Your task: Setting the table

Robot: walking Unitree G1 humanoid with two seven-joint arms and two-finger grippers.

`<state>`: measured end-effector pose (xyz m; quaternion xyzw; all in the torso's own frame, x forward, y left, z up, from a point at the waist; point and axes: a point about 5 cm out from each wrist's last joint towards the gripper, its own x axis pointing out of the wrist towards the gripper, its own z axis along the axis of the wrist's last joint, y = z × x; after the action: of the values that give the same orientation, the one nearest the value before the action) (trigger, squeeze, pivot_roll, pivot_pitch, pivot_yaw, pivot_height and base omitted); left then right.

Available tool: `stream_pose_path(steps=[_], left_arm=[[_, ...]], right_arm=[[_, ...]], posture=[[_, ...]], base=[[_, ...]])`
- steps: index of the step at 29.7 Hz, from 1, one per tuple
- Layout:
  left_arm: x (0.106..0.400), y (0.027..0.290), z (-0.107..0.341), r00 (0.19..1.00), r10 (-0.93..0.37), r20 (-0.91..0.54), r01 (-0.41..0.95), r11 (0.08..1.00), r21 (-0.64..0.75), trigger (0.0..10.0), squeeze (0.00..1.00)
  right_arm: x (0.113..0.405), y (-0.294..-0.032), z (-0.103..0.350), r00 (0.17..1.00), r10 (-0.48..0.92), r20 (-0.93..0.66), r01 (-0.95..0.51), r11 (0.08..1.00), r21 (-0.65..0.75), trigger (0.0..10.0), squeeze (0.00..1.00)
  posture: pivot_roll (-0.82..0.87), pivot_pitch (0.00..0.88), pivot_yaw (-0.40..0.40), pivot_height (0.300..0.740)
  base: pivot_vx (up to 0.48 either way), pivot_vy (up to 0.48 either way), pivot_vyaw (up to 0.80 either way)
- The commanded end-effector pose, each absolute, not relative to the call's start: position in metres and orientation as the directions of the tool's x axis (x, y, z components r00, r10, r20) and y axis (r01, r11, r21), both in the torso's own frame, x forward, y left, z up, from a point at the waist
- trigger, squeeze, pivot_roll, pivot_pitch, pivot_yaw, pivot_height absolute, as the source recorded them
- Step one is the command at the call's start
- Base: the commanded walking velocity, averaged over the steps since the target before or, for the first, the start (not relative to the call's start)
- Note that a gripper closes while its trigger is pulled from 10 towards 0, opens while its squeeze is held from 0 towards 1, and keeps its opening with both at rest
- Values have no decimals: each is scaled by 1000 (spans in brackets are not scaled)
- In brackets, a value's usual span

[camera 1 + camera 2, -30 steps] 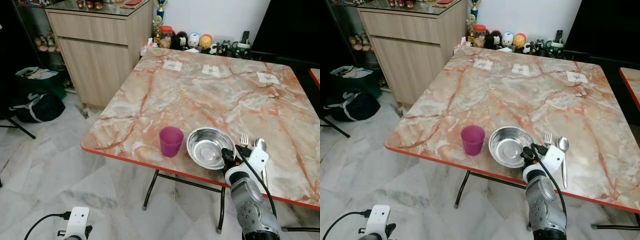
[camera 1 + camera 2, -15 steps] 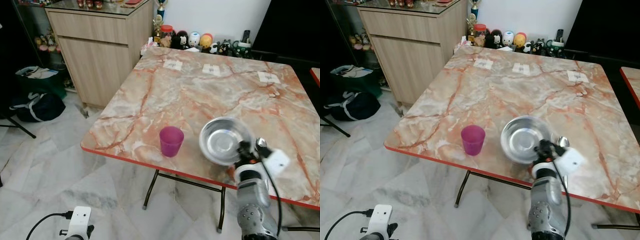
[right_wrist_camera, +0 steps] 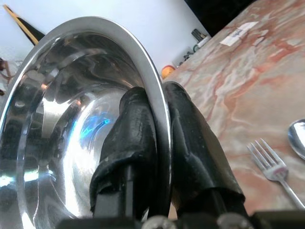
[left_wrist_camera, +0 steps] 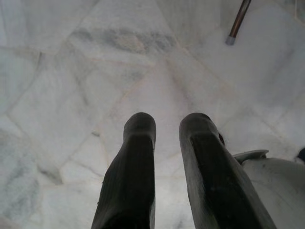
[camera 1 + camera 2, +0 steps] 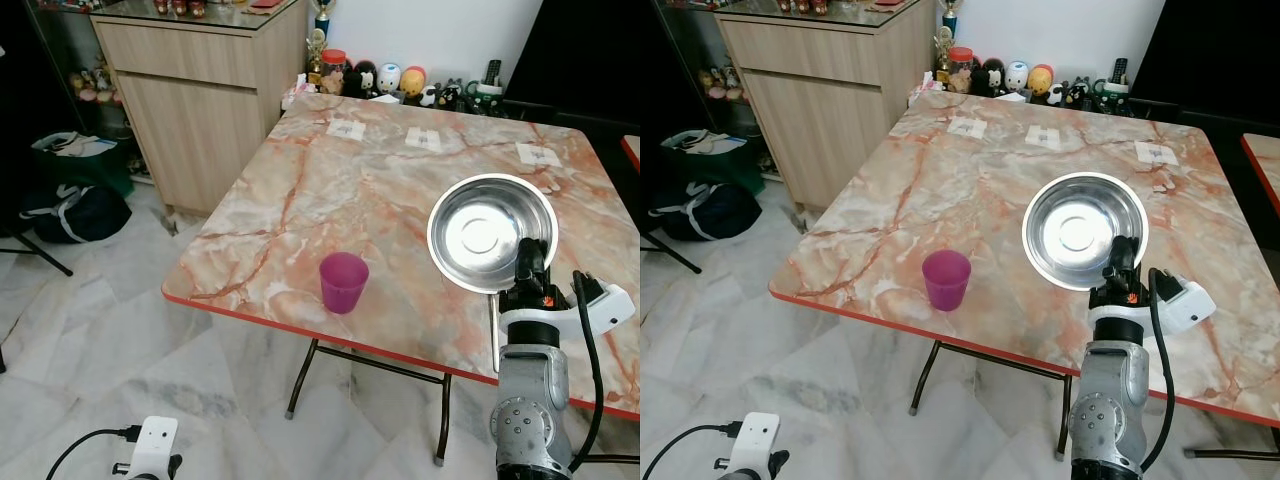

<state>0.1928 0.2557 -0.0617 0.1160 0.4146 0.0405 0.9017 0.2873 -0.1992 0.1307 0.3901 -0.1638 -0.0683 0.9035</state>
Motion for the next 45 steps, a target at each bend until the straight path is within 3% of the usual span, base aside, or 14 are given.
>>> stream_pose_path(steps=[1, 11, 36, 45], left_arm=[[192, 251, -64, 649, 170, -742, 36, 967, 253, 10000, 0], [196, 247, -63, 648, 165, -743, 50, 965, 258, 10000, 0], [200, 250, -60, 658, 160, -736, 56, 964, 260, 10000, 0], [201, 251, -59, 657, 156, -737, 62, 964, 260, 10000, 0]], right_arm=[[284, -188, 127, 939, -249, 238, -20, 649, 760, 10000, 0], [285, -185, 124, 943, -244, 226, -17, 643, 766, 10000, 0], [286, -184, 123, 941, -249, 231, -7, 666, 746, 10000, 0], [284, -185, 121, 939, -261, 224, 9, 671, 742, 10000, 0]], posture=[[153, 0, -54, 740], [155, 0, -42, 740], [142, 2, -28, 740], [140, 7, -28, 740]], base=[[0, -469, 0], [0, -471, -314], [0, -469, 0], [0, -469, -465]])
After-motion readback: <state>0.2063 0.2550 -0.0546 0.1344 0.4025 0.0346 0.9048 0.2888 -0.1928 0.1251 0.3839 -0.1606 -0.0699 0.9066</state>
